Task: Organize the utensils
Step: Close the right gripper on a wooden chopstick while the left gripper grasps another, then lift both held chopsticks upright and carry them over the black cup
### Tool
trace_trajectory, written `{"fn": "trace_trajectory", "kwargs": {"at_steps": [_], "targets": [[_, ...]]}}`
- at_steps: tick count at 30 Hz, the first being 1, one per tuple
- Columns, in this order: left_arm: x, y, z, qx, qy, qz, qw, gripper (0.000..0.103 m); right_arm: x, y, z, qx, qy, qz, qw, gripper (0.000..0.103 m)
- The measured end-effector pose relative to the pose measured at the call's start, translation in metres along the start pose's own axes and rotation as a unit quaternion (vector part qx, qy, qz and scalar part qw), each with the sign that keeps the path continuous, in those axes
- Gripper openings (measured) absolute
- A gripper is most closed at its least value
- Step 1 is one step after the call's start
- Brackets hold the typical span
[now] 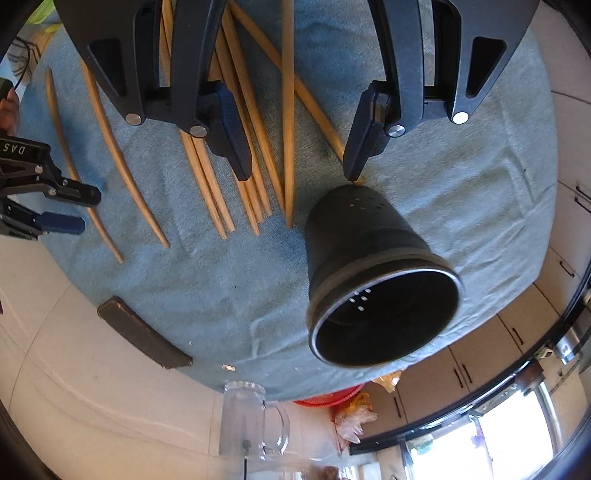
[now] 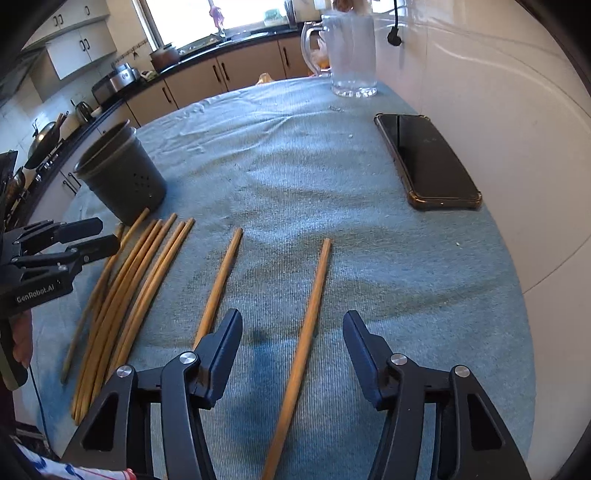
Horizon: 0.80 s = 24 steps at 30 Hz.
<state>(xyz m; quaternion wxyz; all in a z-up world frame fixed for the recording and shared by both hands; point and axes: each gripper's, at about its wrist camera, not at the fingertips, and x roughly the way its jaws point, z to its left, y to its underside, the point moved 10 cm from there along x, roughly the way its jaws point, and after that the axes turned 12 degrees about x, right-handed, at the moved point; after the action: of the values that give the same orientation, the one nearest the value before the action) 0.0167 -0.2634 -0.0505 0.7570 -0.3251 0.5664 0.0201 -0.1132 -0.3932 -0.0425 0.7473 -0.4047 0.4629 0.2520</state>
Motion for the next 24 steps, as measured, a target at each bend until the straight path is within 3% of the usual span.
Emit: {"fn": "trace_trajectory", "kwargs": {"at_steps": [2,4,7,9,11,17,24], "targets": [[0.005,0.001,-0.002,0.006,0.005,0.008,0.9999,0.038,0.006,-0.003,0.002,-0.003,0.006,0.005,1.0,0.052],[0.011,0.001,-0.004,0.006,0.013,0.019,0.9997,0.021,0.011,-0.005,0.003,-0.006,0.011,0.012,1.0,0.041],[0.014,0.0,-0.004,0.0,0.021,0.021,0.9996,0.006,0.017,-0.01,0.003,0.001,0.014,0.015,1.0,0.034],[0.013,0.0,-0.002,-0.006,0.02,0.019,0.9996,0.005,0.019,-0.012,0.004,0.004,0.015,0.017,1.0,0.025],[0.009,0.0,-0.001,-0.01,0.017,0.013,0.9997,0.005,0.021,-0.015,0.004,0.006,0.015,0.018,1.0,0.007],[-0.012,0.002,0.002,-0.026,0.014,-0.01,0.9995,0.005,0.015,-0.014,0.004,0.017,-0.011,0.015,1.0,0.007],[-0.066,0.003,0.007,-0.073,0.011,-0.071,0.9947,0.005,-0.027,-0.008,0.016,0.003,-0.055,-0.033,0.998,0.006]]}}
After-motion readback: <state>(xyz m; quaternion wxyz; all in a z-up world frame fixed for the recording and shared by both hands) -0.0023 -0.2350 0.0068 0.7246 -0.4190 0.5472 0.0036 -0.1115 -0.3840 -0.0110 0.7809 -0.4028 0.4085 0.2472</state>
